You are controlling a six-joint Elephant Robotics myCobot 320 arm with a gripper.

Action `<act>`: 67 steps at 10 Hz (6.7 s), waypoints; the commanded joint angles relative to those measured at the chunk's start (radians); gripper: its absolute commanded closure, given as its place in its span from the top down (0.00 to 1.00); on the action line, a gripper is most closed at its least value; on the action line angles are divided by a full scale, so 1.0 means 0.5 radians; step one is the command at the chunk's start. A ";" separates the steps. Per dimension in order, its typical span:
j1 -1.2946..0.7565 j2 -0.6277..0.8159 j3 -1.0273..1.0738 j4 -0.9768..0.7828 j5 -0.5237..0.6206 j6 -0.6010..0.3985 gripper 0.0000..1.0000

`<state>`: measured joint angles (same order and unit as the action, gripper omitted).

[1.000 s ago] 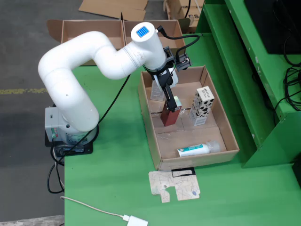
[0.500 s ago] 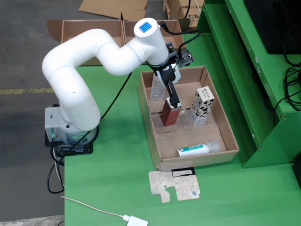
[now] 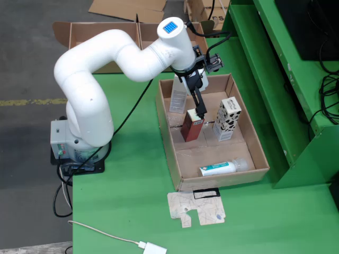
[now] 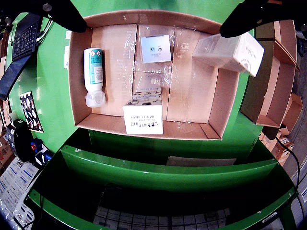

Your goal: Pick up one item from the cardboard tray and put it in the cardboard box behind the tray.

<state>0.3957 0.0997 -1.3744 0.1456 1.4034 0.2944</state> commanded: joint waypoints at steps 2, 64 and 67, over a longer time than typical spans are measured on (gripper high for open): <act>-0.057 -0.183 0.260 0.019 0.023 -0.020 1.00; -0.217 -1.017 0.182 0.767 0.157 -0.103 1.00; -0.250 -1.061 0.135 0.853 0.185 -0.116 1.00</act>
<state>0.2822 -0.4463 -1.3053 0.5292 1.4895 0.2393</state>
